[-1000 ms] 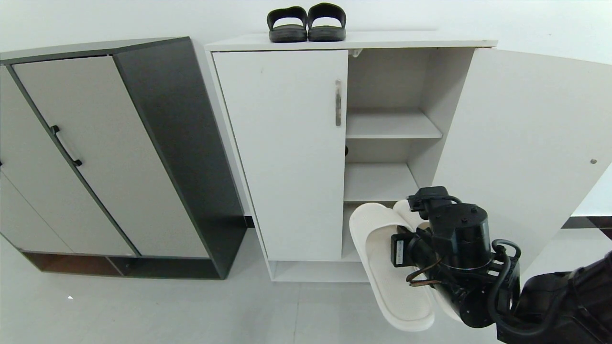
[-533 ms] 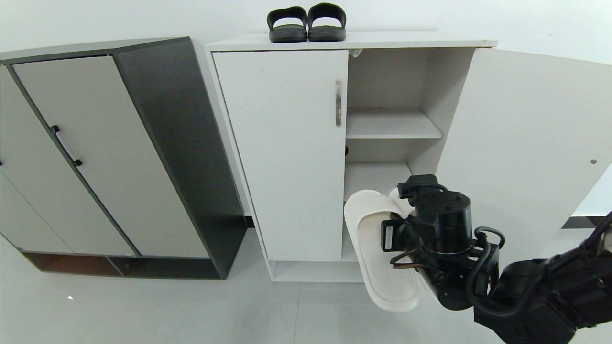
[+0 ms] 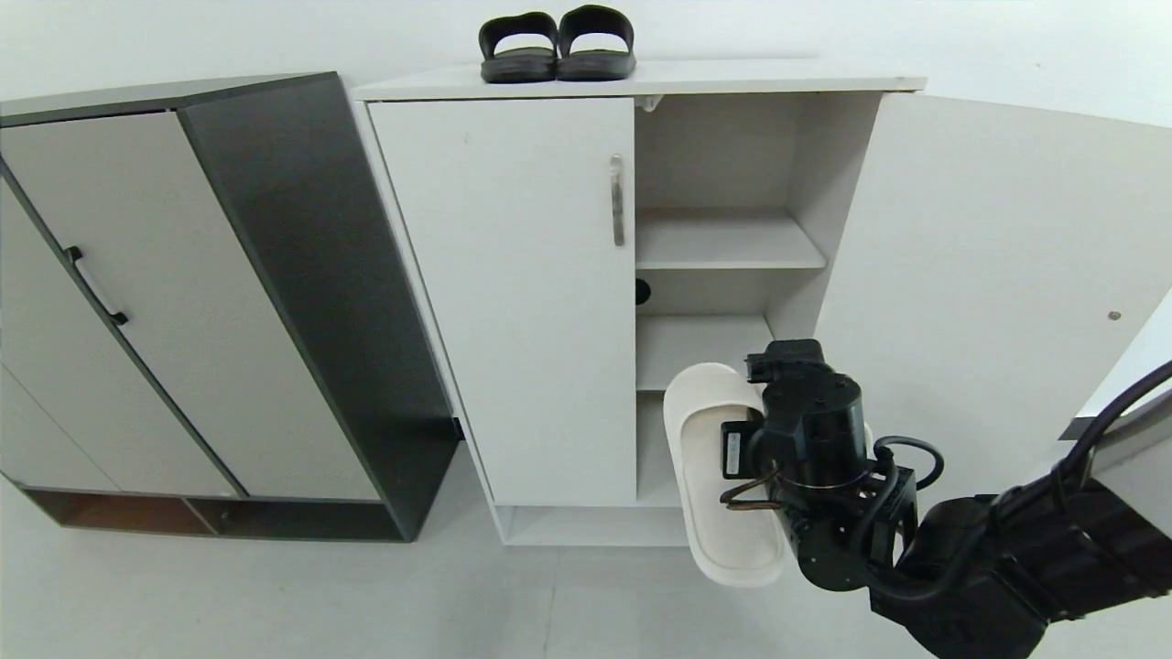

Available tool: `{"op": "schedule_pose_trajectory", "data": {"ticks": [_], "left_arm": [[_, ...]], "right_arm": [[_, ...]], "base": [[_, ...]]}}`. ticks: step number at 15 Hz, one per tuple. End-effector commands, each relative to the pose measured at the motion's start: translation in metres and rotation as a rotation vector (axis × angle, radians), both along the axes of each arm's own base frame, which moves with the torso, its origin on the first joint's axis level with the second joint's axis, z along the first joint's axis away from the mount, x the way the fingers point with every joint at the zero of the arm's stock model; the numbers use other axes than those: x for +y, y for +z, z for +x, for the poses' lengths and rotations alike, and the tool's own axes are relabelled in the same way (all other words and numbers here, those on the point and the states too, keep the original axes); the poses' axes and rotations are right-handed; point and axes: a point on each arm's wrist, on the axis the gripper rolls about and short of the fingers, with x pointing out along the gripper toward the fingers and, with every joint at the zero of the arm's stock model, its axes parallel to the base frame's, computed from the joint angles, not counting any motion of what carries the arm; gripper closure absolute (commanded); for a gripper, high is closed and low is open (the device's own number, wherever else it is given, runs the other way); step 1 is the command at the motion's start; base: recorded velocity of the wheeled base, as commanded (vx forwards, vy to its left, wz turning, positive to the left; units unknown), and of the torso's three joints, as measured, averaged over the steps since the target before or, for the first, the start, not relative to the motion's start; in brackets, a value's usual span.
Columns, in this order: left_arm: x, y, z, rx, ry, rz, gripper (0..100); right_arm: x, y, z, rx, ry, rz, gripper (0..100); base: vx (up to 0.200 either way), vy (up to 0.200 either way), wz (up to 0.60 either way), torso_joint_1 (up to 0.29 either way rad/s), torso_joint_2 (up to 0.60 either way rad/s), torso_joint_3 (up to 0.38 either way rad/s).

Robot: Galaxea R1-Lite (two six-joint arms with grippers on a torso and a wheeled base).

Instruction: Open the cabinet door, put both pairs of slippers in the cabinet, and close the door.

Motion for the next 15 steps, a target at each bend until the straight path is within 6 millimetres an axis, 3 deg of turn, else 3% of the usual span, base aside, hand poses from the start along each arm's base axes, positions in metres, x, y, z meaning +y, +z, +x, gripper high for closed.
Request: {"op": "schedule_pose_trajectory", "data": {"ticks": [1, 5, 9, 15], "left_arm": [[0.000, 0.000, 0.000, 0.002, 0.002, 0.000, 100], [0.000, 0.000, 0.000, 0.002, 0.001, 0.000, 100], [0.000, 0.000, 0.000, 0.002, -0.001, 0.001, 100], [0.000, 0.000, 0.000, 0.002, -0.001, 0.001, 100]], "right_arm": [[0.002, -0.006, 0.000, 0.013, 0.004, -0.011, 100], [0.020, -0.024, 0.004, 0.025, 0.039, -0.018, 100], [0.038, -0.040, 0.025, 0.018, 0.032, -0.009, 100], [0.052, -0.062, 0.029, 0.043, 0.038, 0.012, 100]], "base": [[0.000, -0.200, 0.00, 0.012, 0.00, -0.012], [0.000, -0.050, 0.00, 0.001, 0.00, 0.002], [0.000, 0.000, 0.00, 0.000, 0.00, 0.000], [0.000, 0.000, 0.00, 0.000, 0.00, 0.000]]}}
